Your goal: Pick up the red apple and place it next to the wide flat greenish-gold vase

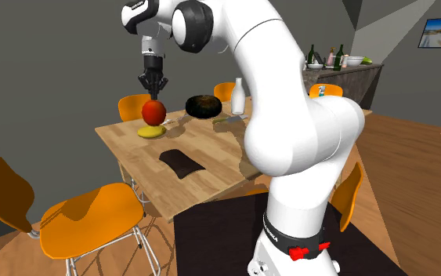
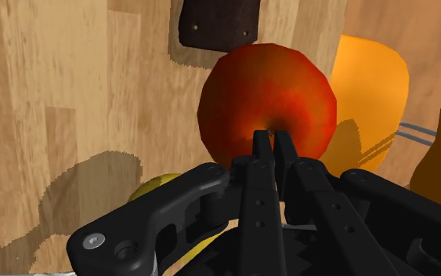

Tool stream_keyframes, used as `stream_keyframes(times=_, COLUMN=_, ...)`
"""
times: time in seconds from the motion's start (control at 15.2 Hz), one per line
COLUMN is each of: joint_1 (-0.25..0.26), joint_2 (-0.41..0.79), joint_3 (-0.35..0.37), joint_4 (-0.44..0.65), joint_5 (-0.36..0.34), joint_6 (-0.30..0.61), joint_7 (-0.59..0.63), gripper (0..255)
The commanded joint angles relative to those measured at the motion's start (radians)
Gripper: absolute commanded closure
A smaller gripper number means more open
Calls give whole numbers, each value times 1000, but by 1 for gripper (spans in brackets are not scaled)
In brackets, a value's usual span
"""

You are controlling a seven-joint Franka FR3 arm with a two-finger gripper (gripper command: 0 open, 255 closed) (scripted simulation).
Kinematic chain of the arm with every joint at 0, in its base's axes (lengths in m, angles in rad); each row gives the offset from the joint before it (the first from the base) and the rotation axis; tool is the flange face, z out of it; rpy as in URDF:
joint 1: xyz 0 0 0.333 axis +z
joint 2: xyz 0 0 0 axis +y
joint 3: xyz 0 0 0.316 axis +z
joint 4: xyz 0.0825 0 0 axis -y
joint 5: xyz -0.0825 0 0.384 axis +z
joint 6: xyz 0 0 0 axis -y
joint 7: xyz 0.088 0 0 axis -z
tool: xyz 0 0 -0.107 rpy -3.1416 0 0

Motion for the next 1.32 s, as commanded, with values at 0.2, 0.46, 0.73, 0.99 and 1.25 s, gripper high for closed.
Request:
stream_keyframes(times=0.2, joint_1=4, joint_2=-6, joint_3=-1, joint_4=-80, joint_5=1, joint_6=73, joint_7=-11, gripper=255)
stream_keyframes(times=0.46, joint_1=7, joint_2=-5, joint_3=-1, joint_4=-131, joint_5=2, joint_6=125, joint_7=-19, gripper=255)
stream_keyframes(times=0.73, joint_1=8, joint_2=1, joint_3=-1, joint_4=-173, joint_5=4, joint_6=173, joint_7=-27, gripper=255)
stream_keyframes(times=0.99, joint_1=10, joint_2=13, joint_3=-1, joint_4=-208, joint_5=6, joint_6=219, joint_7=-34, gripper=255)
stream_keyframes(times=1.25, joint_1=11, joint_2=28, joint_3=0, joint_4=-236, joint_5=8, joint_6=261, joint_7=-41, gripper=255)
